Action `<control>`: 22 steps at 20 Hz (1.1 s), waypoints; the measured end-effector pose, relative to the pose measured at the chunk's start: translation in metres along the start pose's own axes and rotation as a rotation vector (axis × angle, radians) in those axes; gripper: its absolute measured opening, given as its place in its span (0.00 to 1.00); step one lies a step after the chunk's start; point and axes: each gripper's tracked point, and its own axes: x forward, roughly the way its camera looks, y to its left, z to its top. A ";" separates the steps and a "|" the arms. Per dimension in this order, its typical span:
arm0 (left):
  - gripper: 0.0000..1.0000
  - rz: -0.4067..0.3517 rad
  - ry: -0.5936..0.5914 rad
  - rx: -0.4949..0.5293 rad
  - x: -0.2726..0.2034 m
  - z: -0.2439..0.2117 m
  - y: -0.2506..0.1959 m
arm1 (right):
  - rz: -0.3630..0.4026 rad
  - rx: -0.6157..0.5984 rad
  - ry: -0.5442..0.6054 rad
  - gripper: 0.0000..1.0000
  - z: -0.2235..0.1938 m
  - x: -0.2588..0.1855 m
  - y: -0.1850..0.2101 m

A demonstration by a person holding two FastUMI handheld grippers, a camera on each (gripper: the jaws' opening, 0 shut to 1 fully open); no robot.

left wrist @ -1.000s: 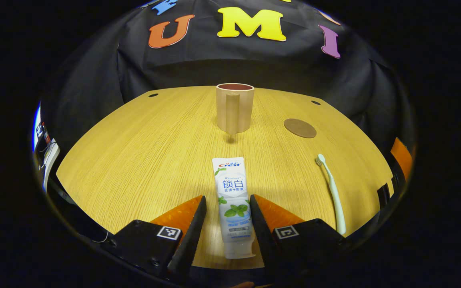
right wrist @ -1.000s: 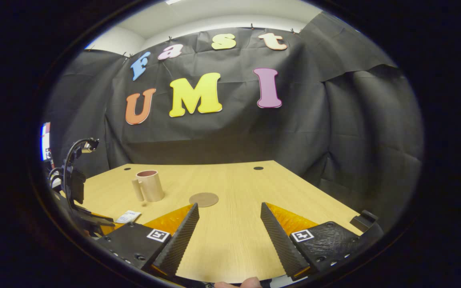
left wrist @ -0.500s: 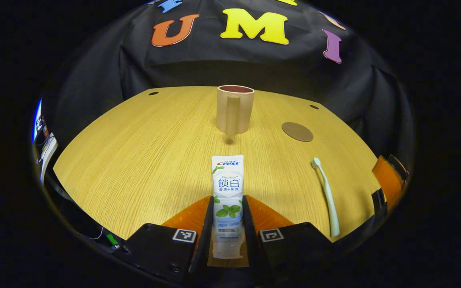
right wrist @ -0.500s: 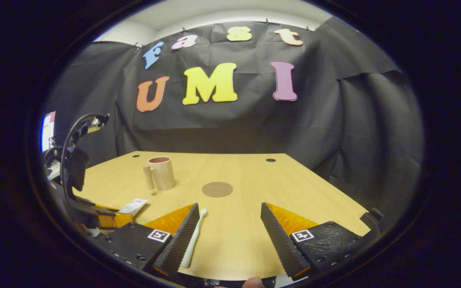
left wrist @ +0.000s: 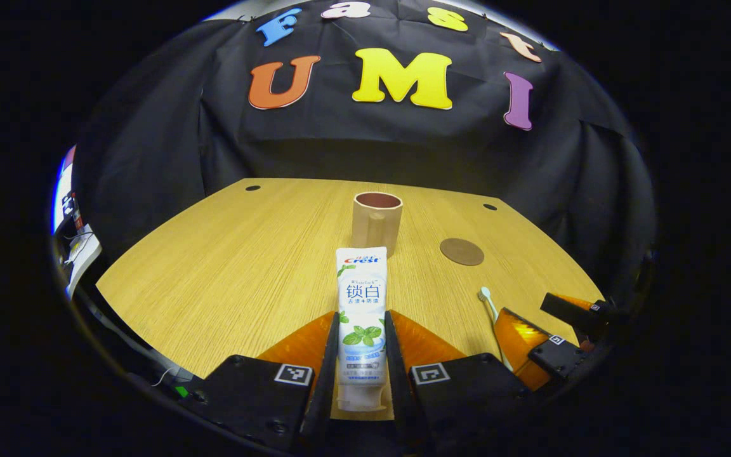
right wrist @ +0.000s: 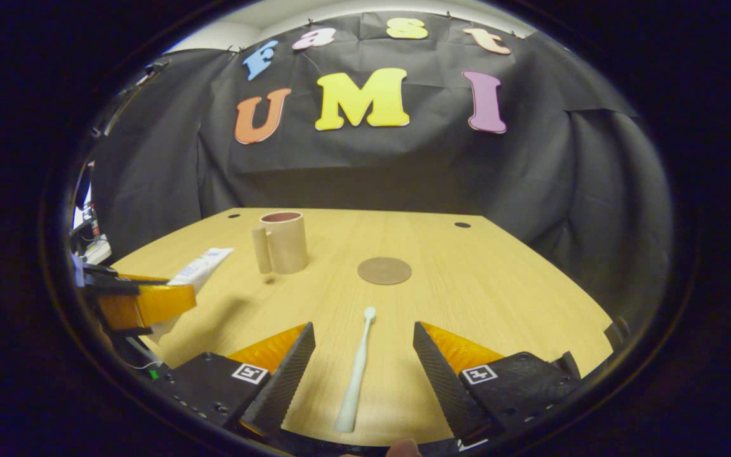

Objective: Put the toothbrush and toothpaste on the desktop into the cup, then pick up the cup and place it on the coaster on the desktop.

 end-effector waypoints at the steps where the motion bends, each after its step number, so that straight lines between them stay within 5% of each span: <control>1: 0.43 0.004 -0.008 -0.003 -0.001 0.002 0.002 | -0.010 0.006 0.027 0.96 -0.003 0.005 0.002; 5: 0.43 0.014 -0.008 -0.015 0.002 0.006 0.016 | -0.022 0.113 0.180 0.93 -0.026 0.027 0.005; 7: 0.43 0.021 -0.016 -0.010 0.000 0.007 0.019 | -0.057 0.096 0.192 0.84 -0.026 0.035 0.000; 9: 0.42 0.014 -0.023 -0.009 0.001 0.010 0.018 | -0.073 0.093 0.202 0.63 -0.027 0.038 -0.003; 10: 0.42 0.010 -0.026 -0.010 0.001 0.010 0.018 | -0.048 0.114 0.213 0.27 -0.028 0.037 0.004; 12: 0.43 0.010 -0.044 0.004 0.001 0.014 0.017 | -0.025 0.107 0.210 0.07 -0.028 0.039 0.005; 22: 0.42 -0.006 -0.192 0.068 0.012 0.074 0.000 | 0.036 0.139 0.072 0.00 0.014 0.019 -0.008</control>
